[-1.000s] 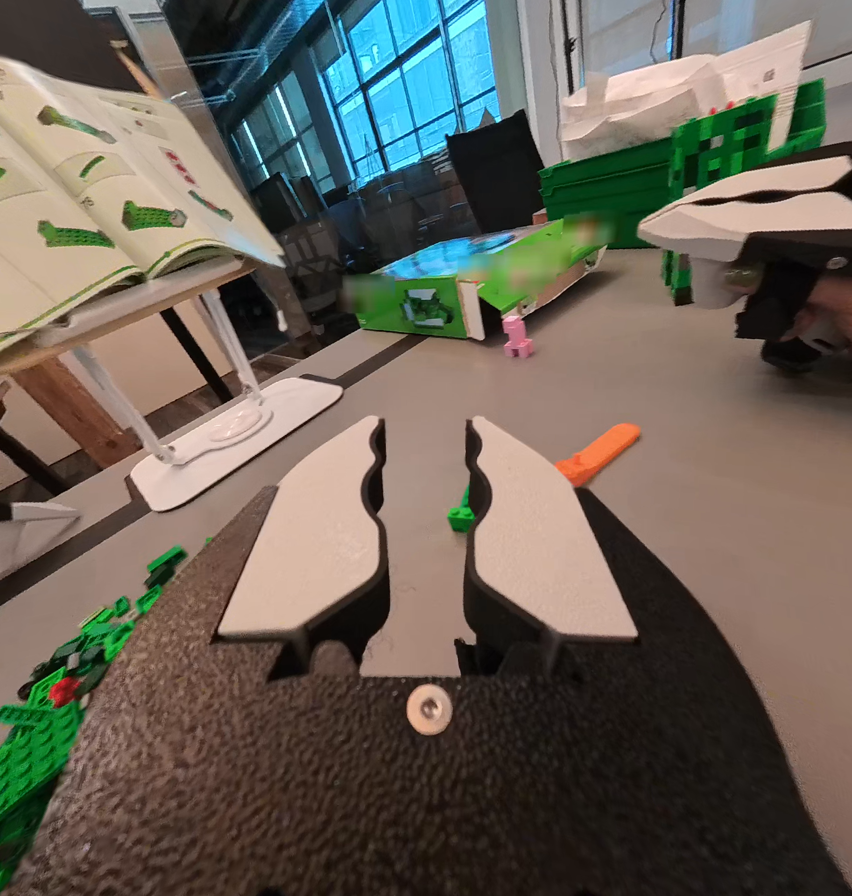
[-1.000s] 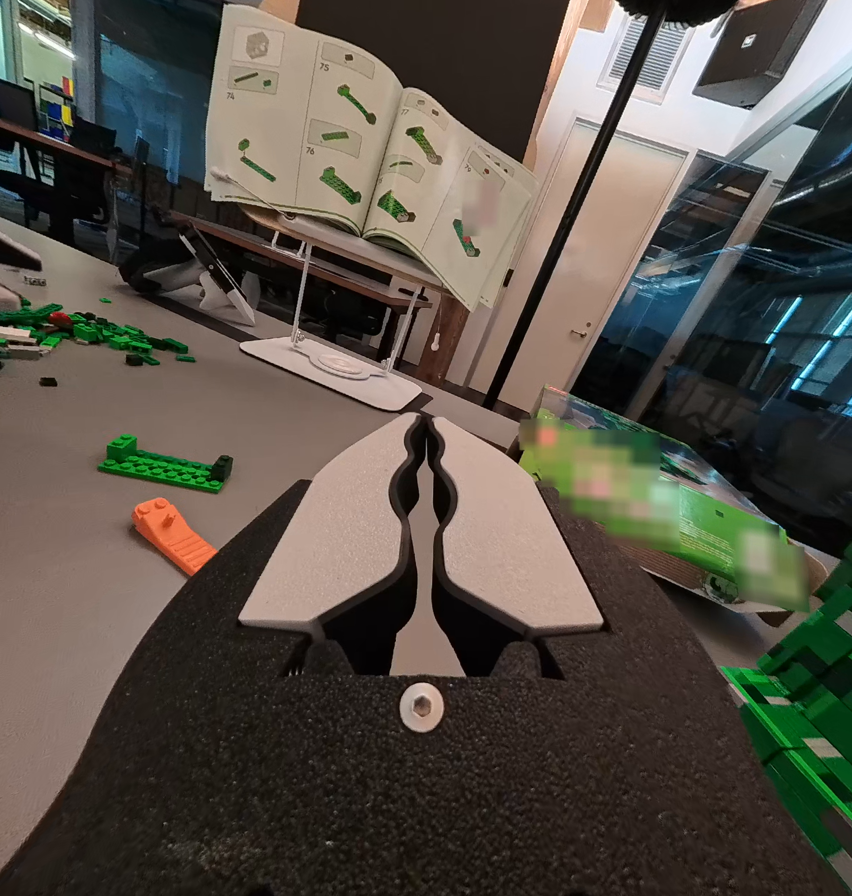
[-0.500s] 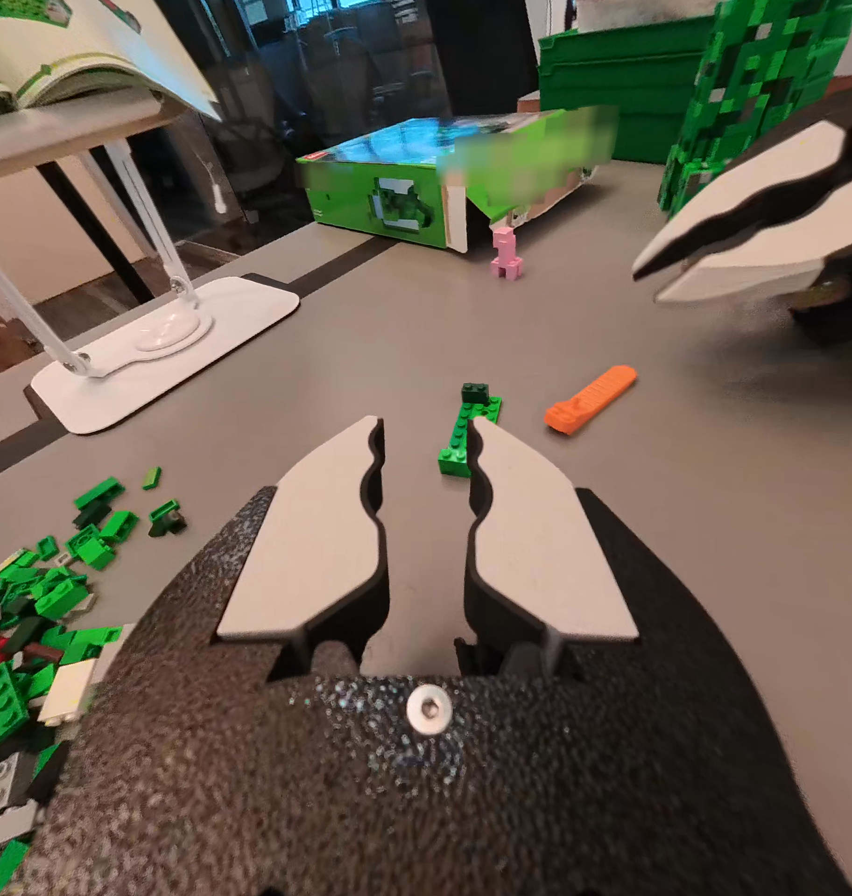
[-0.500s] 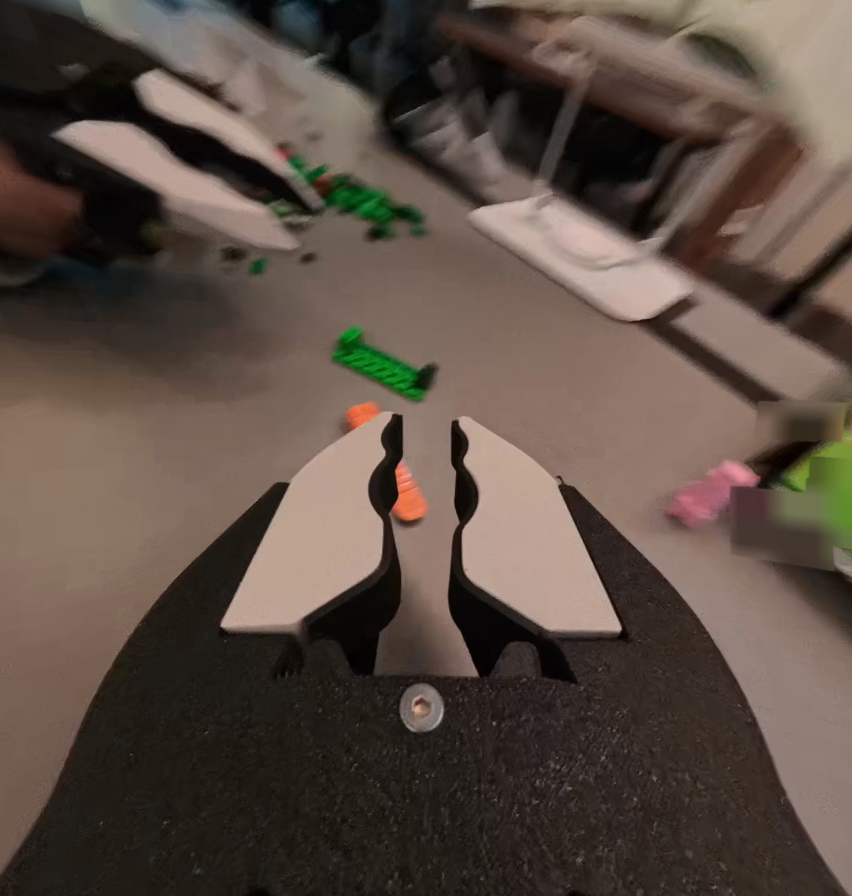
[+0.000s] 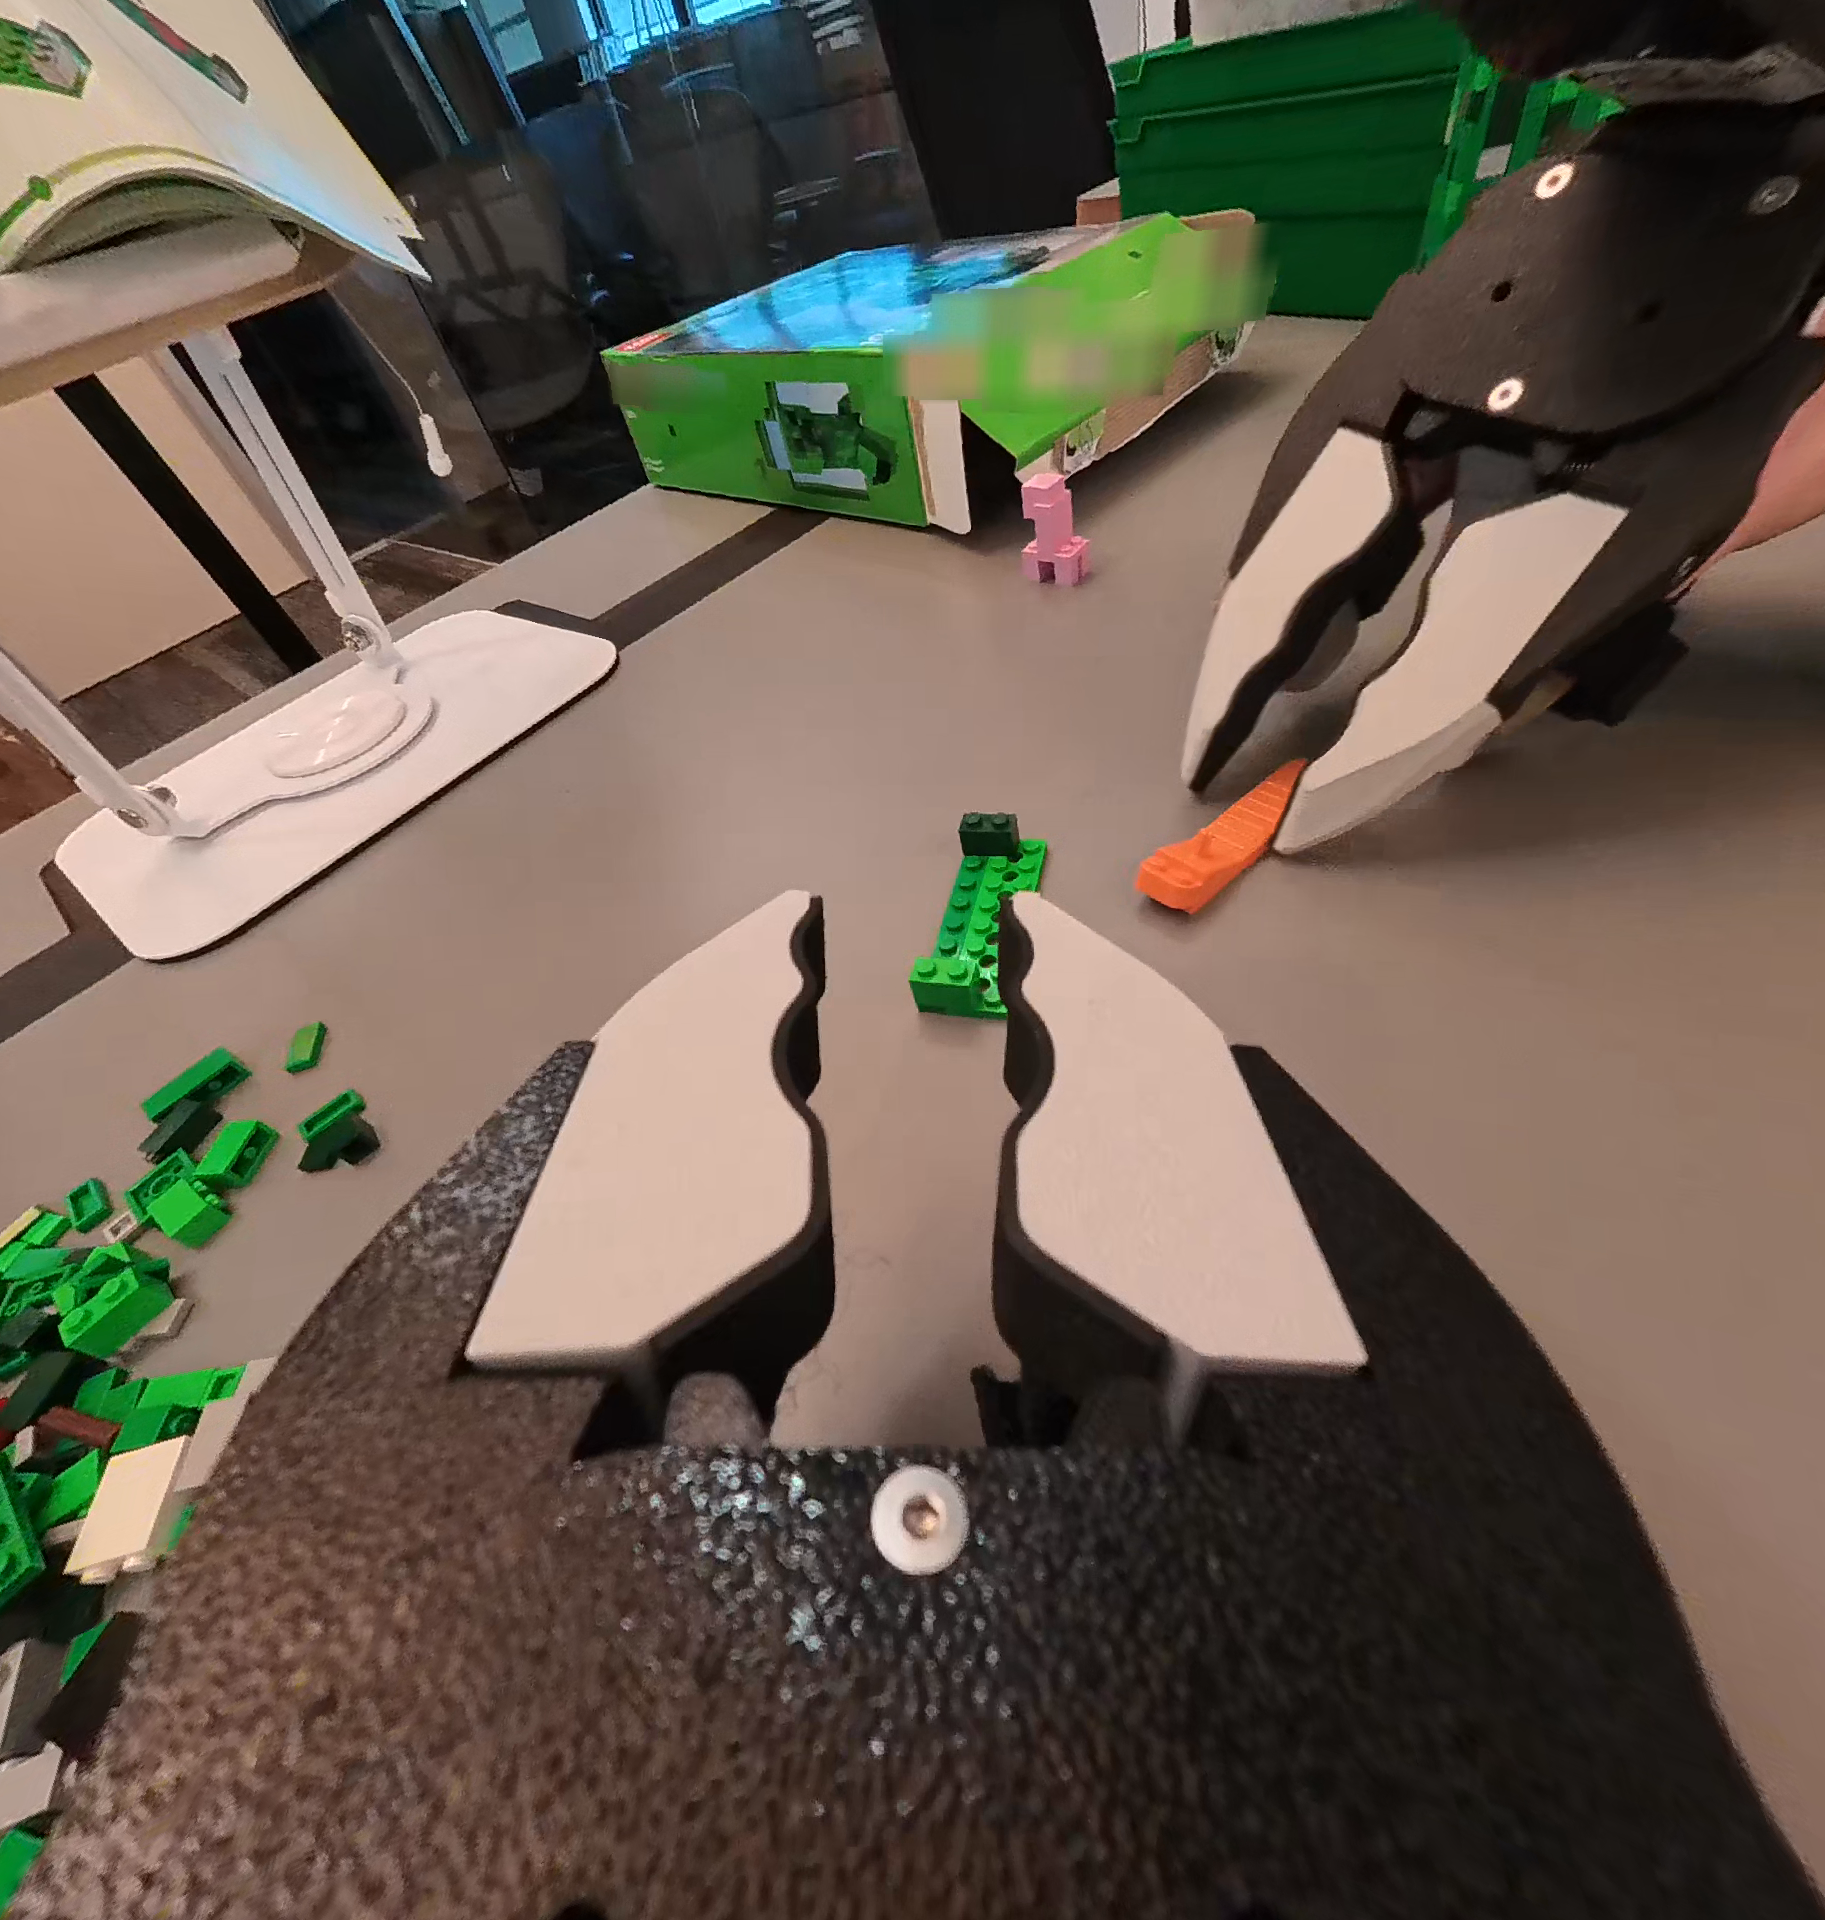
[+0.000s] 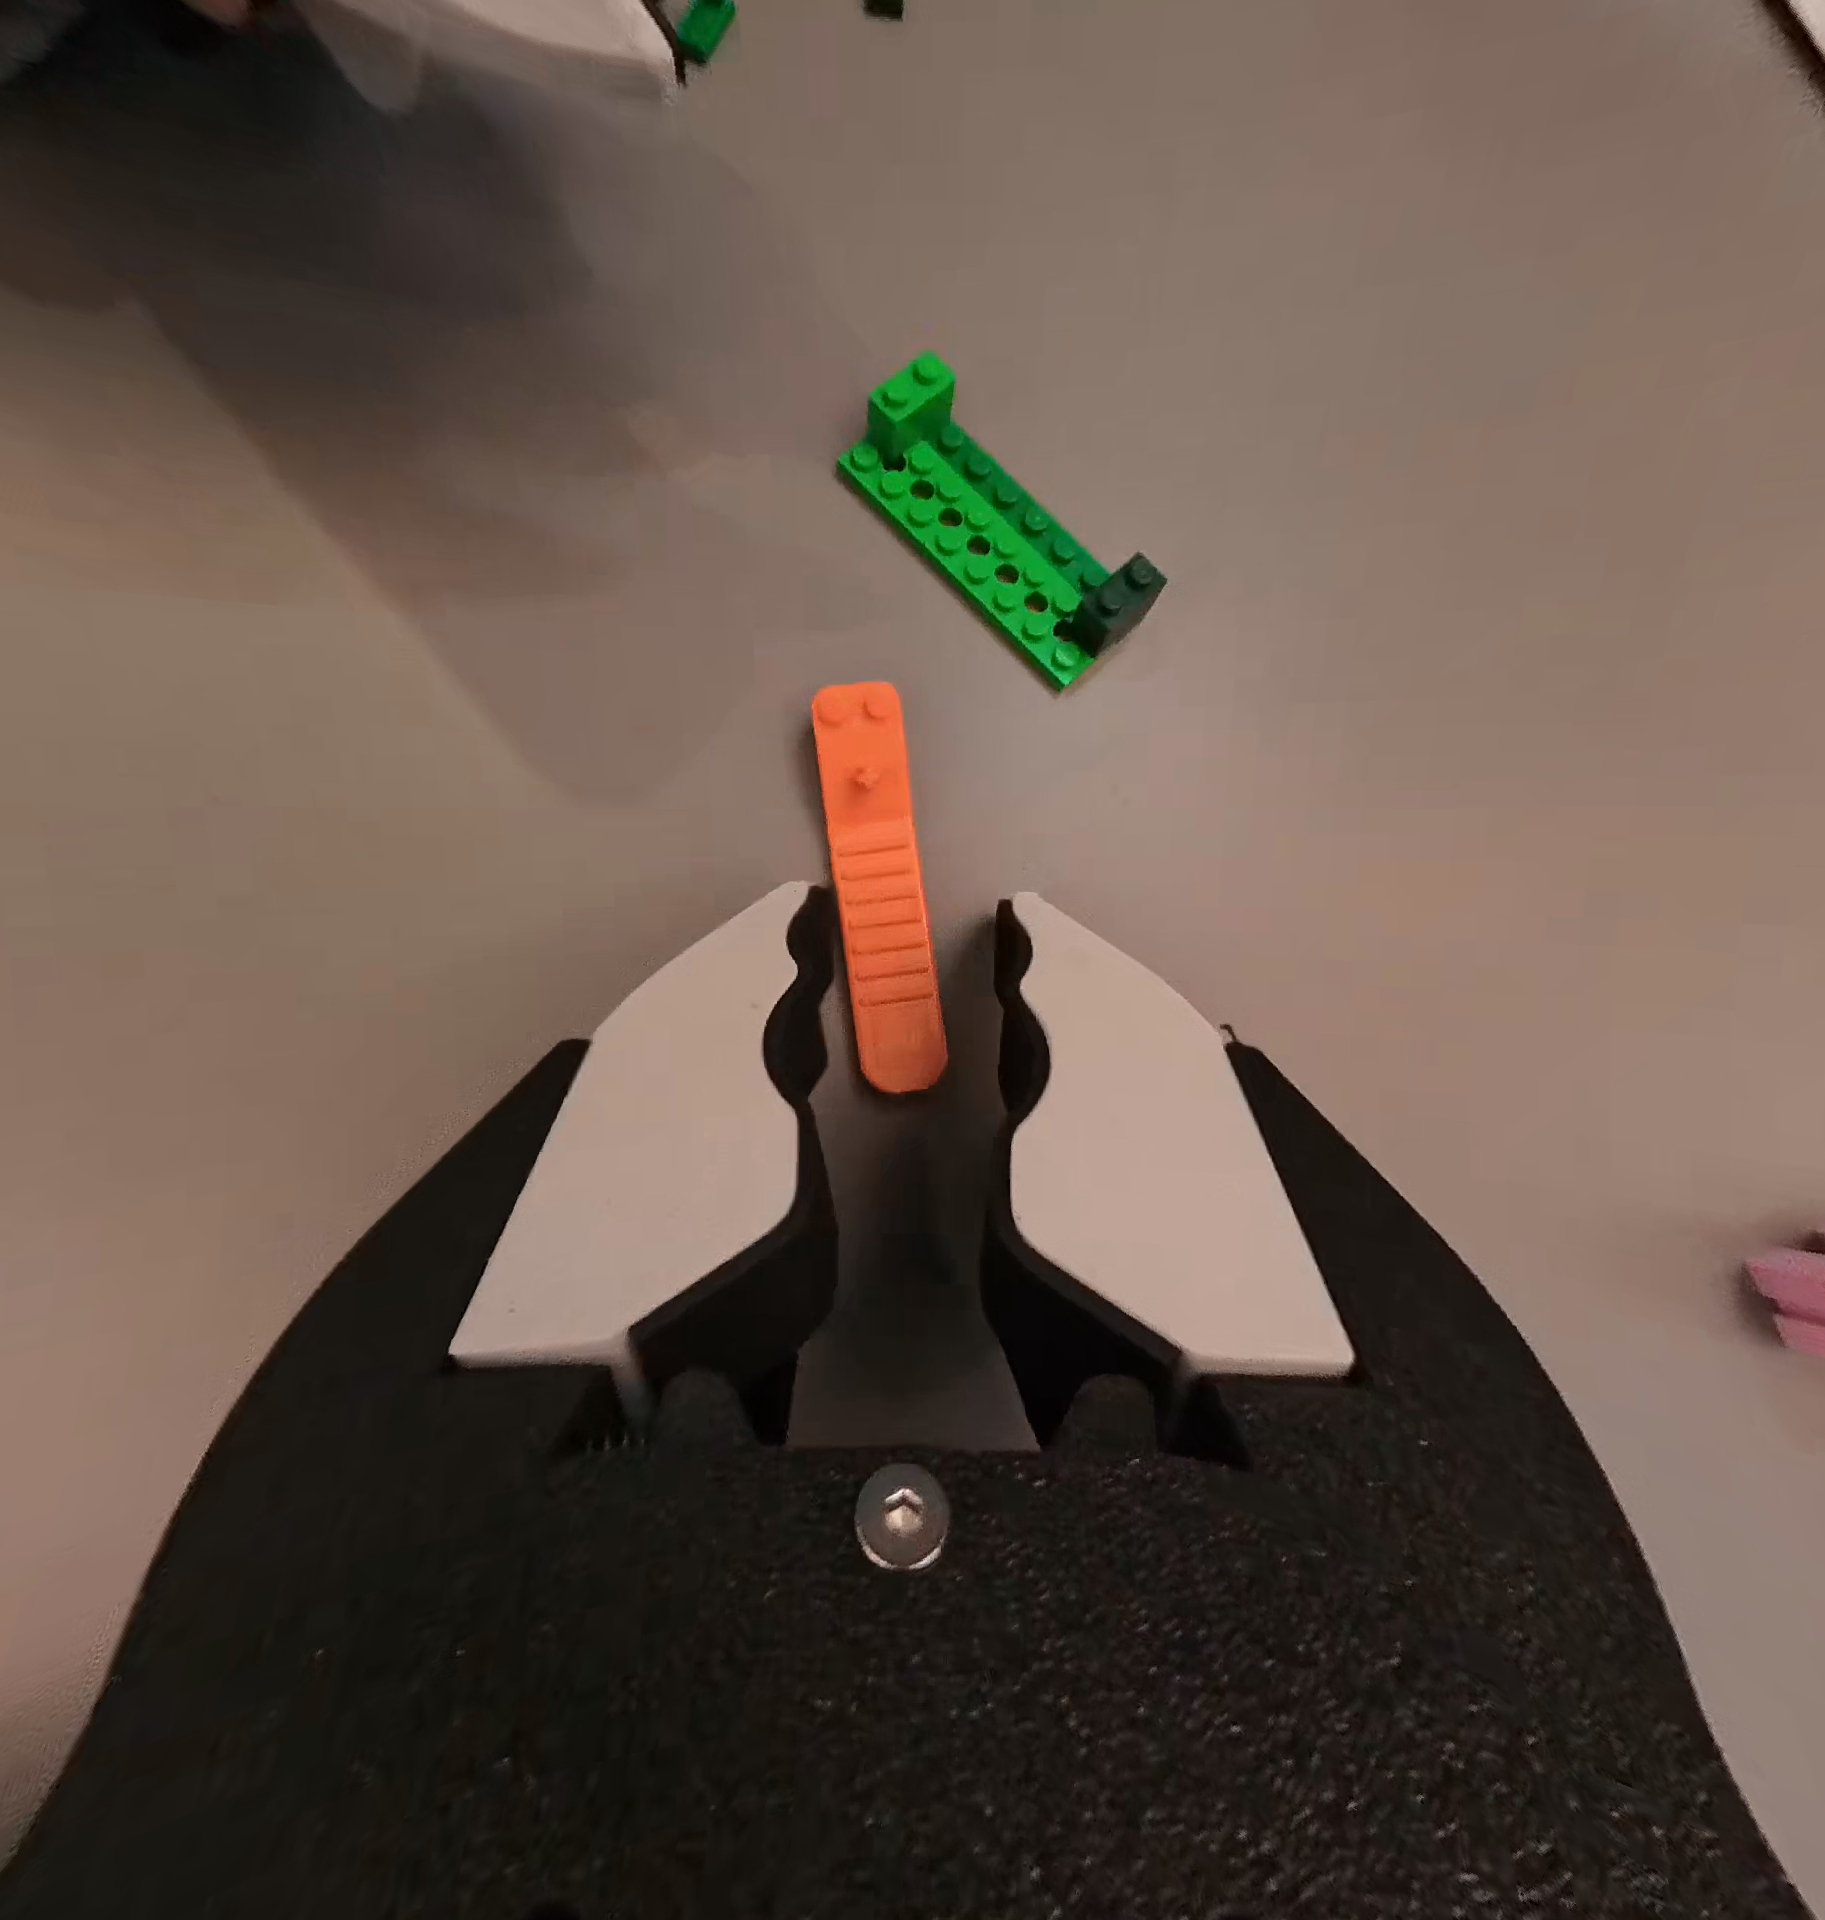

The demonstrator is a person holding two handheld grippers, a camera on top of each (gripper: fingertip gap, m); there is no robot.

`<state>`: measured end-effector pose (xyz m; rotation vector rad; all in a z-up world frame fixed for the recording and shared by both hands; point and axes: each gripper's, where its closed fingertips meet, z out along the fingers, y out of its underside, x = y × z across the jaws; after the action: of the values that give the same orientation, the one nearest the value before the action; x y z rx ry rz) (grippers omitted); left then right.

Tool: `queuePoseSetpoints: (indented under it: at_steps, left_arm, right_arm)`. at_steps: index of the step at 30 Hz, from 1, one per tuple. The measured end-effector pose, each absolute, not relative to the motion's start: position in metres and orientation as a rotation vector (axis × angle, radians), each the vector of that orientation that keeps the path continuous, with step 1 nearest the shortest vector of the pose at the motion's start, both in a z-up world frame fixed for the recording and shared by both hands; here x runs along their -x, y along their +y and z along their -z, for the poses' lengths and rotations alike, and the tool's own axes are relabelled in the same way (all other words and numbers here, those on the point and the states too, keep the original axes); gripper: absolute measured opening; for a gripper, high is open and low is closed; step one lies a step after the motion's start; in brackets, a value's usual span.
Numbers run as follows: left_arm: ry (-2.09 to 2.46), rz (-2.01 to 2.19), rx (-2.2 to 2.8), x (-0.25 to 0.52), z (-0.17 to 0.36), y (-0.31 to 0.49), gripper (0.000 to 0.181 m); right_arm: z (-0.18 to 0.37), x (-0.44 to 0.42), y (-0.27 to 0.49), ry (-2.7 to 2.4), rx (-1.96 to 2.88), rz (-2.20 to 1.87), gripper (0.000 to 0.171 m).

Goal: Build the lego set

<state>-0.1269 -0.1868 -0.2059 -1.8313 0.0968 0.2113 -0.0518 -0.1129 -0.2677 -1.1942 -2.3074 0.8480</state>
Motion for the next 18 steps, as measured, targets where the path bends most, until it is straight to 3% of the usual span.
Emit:
queuePoseSetpoints:
  at_steps: [6,18]
  left_arm:
    - [0.093,-0.209,1.831,0.127,0.206,-0.187,0.031]
    - [0.053,-0.224,1.799,0.135,0.200,-0.190,0.031]
  right_arm:
    - [0.269,0.049,-0.115,-2.317,1.215,-0.847,0.016]
    - [0.266,0.028,-0.170,-2.435,0.997,-0.892,0.016]
